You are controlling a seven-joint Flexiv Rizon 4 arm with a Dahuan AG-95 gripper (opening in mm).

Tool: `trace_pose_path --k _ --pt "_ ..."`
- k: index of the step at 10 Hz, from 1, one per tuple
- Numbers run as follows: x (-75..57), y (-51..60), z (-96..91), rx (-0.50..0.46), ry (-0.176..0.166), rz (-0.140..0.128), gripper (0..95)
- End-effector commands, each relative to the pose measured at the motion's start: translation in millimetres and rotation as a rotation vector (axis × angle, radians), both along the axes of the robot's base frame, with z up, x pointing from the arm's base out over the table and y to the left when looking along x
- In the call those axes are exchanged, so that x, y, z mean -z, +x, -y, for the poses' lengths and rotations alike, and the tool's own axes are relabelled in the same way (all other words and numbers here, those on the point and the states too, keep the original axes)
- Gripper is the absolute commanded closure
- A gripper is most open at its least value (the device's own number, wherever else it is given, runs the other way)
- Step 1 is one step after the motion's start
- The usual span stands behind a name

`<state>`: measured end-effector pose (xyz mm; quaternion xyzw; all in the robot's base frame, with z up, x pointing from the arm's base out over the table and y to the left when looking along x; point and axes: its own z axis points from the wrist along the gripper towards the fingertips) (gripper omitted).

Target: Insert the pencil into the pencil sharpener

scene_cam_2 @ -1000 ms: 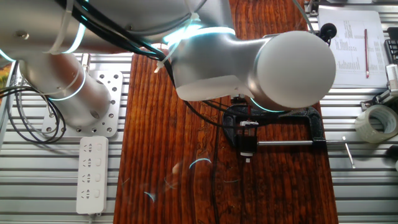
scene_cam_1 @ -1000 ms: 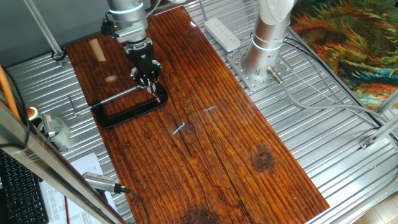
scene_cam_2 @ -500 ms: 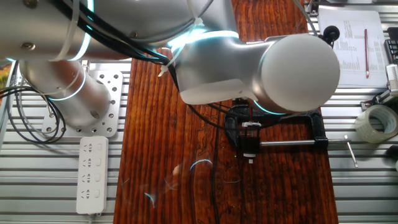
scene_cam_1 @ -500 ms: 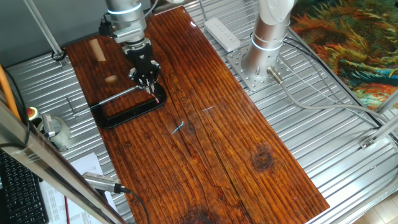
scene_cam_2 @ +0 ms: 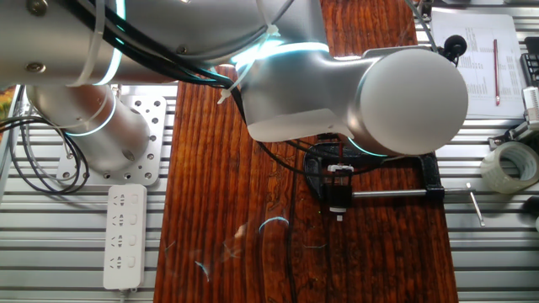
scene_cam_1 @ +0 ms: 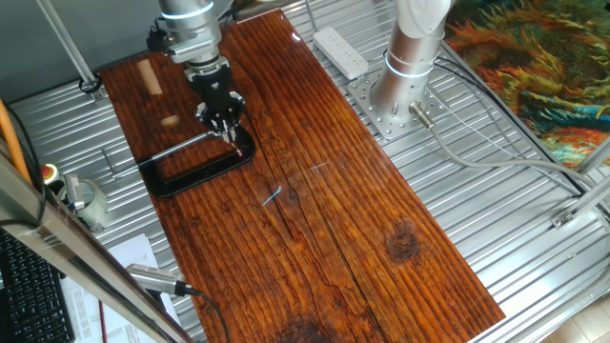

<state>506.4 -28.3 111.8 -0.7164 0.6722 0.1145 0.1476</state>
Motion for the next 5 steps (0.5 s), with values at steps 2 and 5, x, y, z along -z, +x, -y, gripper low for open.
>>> trace_pose_path --k 2,5 --pt "-1.2 0.2 -0.5 -0.001 -0.006 -0.002 95.0" --pt "0.0 -3.1 1.7 -0.020 -0.010 0.008 95.0"
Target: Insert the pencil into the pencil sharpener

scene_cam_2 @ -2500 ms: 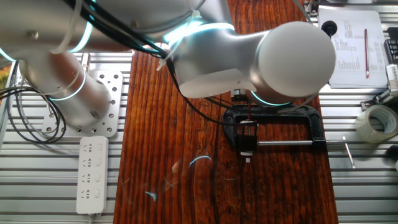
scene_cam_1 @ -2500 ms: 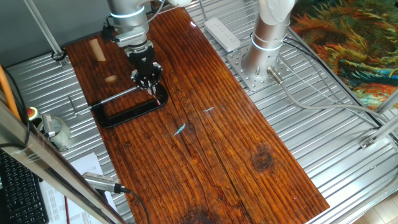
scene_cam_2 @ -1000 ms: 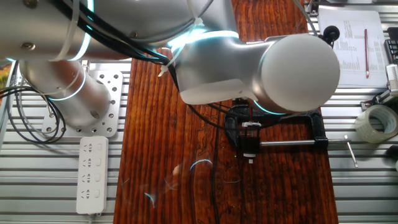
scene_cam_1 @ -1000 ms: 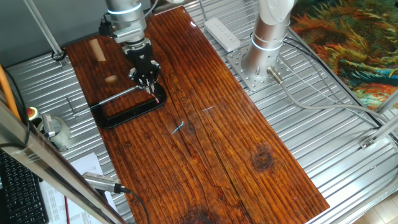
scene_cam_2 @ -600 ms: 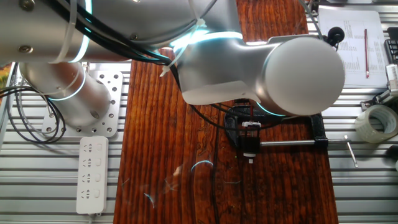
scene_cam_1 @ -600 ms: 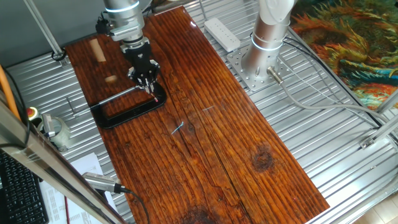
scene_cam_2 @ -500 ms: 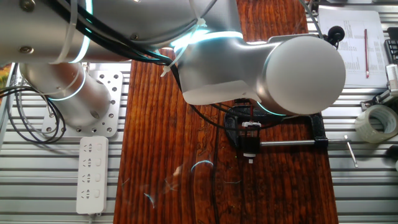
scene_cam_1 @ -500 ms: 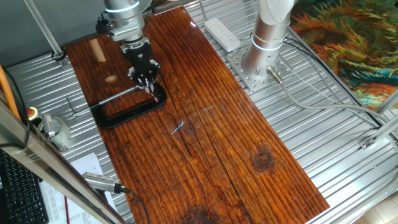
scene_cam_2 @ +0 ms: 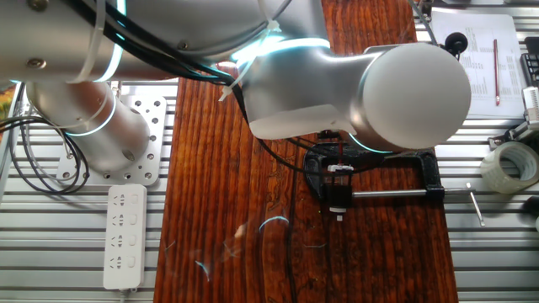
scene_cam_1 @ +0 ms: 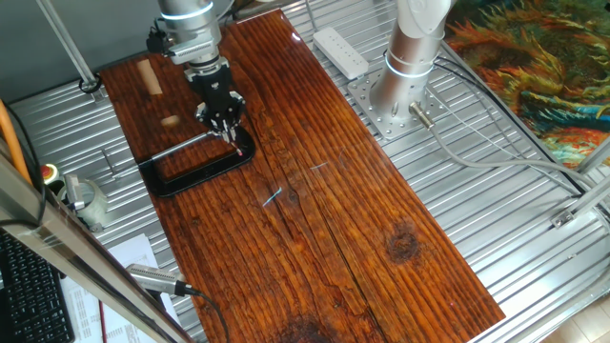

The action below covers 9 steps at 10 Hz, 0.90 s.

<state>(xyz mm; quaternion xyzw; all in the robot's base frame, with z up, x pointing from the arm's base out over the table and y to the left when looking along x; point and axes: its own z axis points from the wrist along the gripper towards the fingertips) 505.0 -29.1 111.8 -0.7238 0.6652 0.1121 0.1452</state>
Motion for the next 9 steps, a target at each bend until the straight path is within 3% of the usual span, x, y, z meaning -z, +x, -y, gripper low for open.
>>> trace_pose_path --k 1,9 --pt "0.5 -2.7 1.4 -0.003 -0.003 0.006 95.0" --pt "3.0 -9.8 6.2 -0.019 -0.004 0.017 95.0"
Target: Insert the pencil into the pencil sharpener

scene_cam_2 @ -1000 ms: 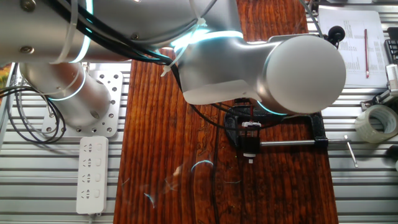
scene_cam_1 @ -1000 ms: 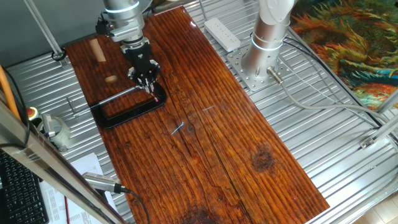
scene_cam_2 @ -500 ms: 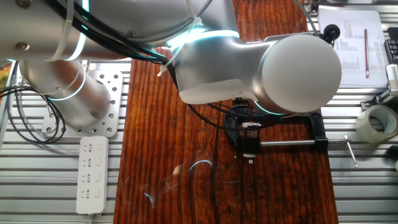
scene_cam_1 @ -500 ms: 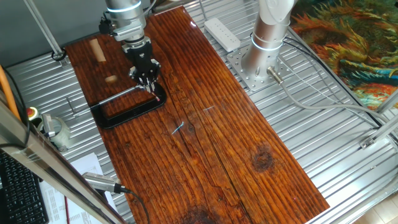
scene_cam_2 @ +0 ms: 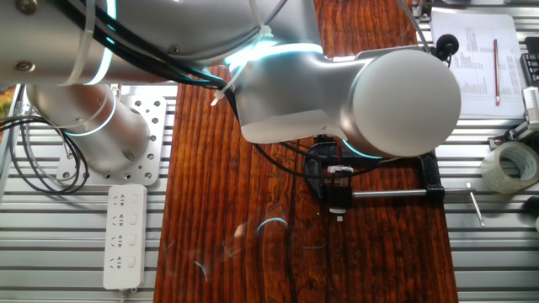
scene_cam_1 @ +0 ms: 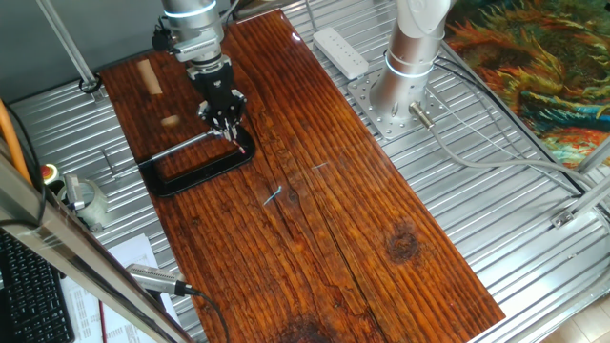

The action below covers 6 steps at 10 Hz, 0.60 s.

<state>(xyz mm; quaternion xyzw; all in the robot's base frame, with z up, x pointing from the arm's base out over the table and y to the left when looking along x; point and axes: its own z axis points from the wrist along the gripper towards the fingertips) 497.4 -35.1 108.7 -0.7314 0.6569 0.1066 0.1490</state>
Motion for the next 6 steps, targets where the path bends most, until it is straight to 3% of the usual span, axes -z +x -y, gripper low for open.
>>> trace_pose_path --k 1,6 --pt "0.3 -2.9 0.6 0.000 -0.002 0.000 95.0" --pt "0.9 -4.5 1.6 -0.007 -0.007 0.007 95.0"
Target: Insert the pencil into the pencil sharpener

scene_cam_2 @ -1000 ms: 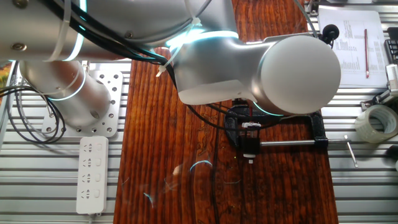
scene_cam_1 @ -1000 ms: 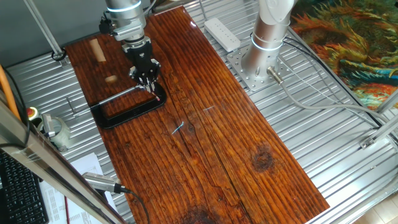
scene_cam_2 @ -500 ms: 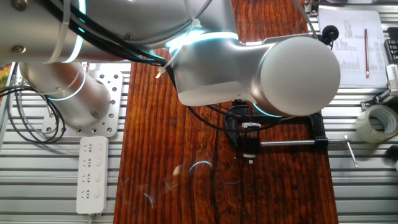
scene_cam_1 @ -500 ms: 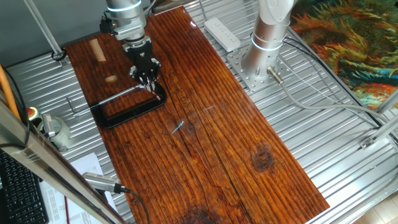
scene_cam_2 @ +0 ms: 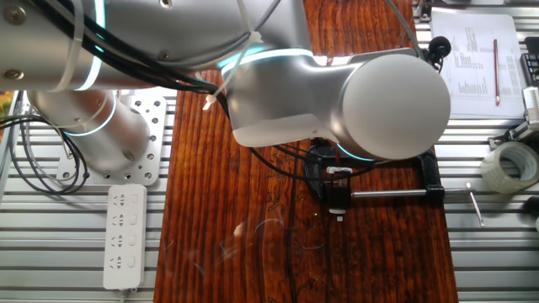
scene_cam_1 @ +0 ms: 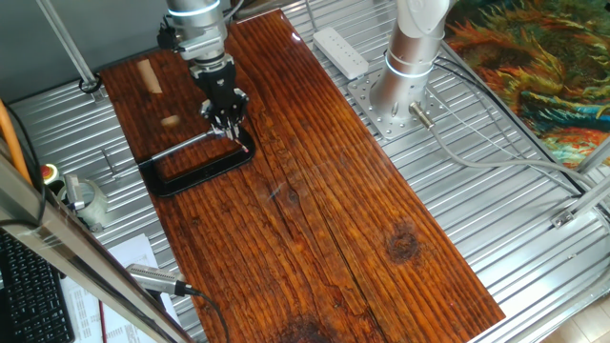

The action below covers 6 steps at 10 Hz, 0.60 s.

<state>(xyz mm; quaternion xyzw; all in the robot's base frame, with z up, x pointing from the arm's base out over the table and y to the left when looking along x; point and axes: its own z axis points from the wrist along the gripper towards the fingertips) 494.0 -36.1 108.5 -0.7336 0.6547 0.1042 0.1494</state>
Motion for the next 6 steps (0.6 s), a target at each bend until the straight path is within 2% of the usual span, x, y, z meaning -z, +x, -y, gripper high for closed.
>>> trace_pose_path --k 1,4,6 --pt "1.1 -1.4 0.8 -0.005 -0.009 0.005 95.0" --pt "2.9 -1.4 1.2 -0.014 -0.006 0.013 95.0" --pt "2.6 -1.1 1.1 -0.010 0.002 0.006 95.0"
